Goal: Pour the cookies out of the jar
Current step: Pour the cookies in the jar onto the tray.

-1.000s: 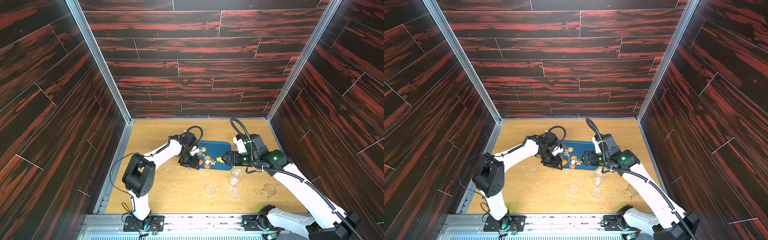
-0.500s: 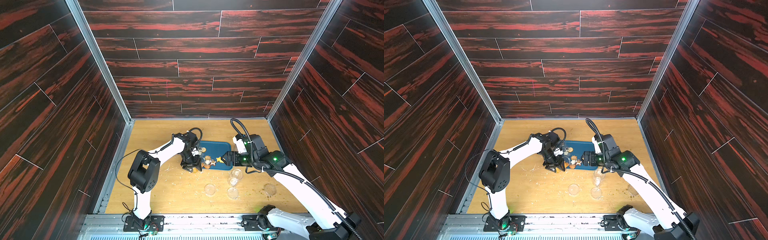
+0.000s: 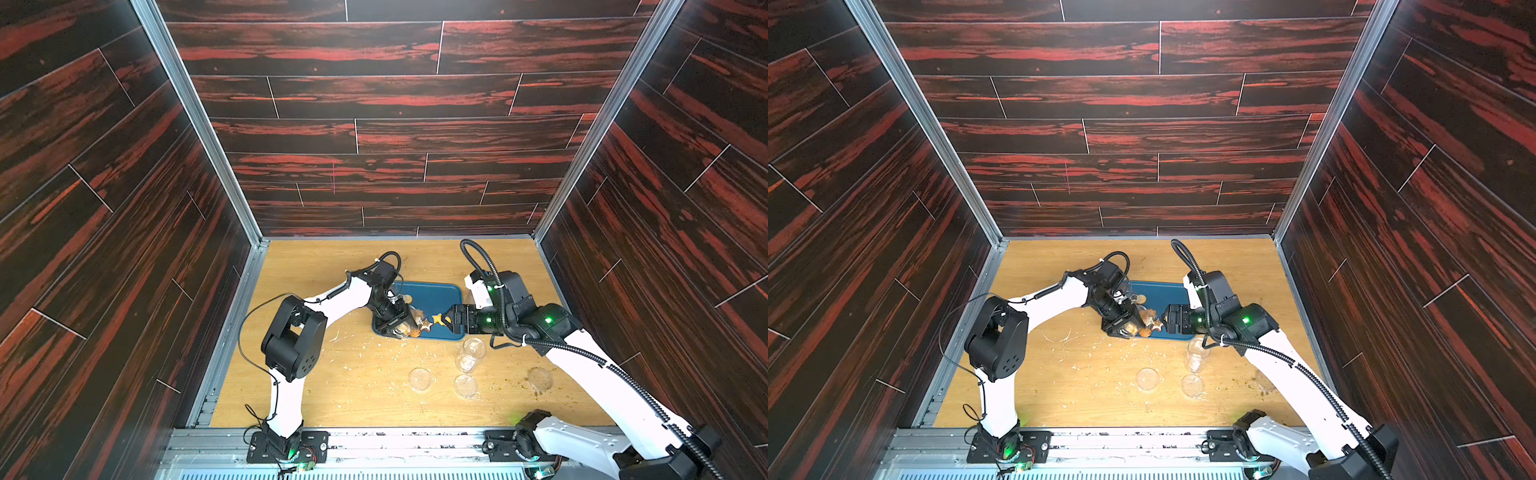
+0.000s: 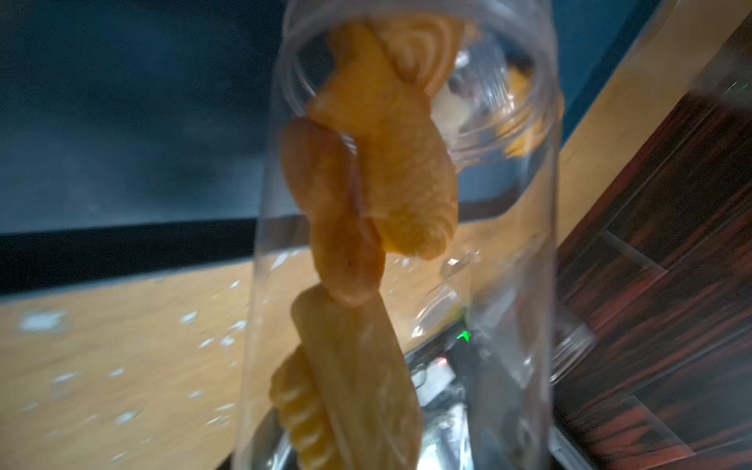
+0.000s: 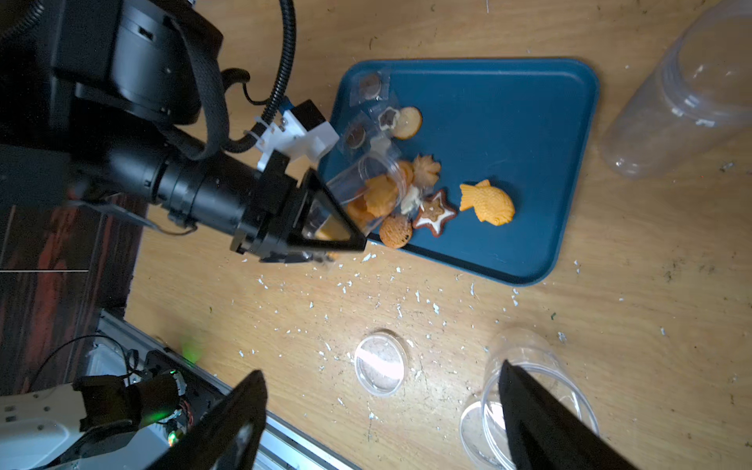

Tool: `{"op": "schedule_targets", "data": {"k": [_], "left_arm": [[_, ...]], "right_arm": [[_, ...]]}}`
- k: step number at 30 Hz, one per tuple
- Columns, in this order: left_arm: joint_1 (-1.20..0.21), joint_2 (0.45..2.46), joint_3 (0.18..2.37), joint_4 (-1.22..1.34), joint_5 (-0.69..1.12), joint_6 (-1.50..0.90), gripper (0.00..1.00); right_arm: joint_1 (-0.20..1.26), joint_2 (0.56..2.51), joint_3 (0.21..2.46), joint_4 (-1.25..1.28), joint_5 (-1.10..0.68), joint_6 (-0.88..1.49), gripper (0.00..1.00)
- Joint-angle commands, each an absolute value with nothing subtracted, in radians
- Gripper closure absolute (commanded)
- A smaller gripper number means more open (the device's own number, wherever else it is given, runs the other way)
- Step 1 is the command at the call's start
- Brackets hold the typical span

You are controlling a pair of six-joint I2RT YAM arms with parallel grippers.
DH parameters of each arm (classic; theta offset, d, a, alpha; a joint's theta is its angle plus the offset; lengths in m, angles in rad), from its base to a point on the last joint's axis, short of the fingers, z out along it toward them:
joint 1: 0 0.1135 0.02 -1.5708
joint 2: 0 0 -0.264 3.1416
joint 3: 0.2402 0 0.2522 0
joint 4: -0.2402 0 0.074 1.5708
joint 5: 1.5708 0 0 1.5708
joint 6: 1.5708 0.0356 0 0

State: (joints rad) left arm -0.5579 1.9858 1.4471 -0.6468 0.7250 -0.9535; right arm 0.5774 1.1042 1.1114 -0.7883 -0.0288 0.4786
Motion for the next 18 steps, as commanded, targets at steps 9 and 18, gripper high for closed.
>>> {"op": "schedule_targets", "data": {"k": [9,18], "left_arm": [[-0.551,1.917,1.42,-0.497,0.793,-1.181,0.53],[-0.545,1.928,1.397,-0.564,0.772,-1.103,0.53]], "right_arm": [[0.575,1.059,1.087,-0.783,-0.005,0.471,0.08],[0.567,1.101,1.114,-0.766,-0.018,0.438,0.08]]}}
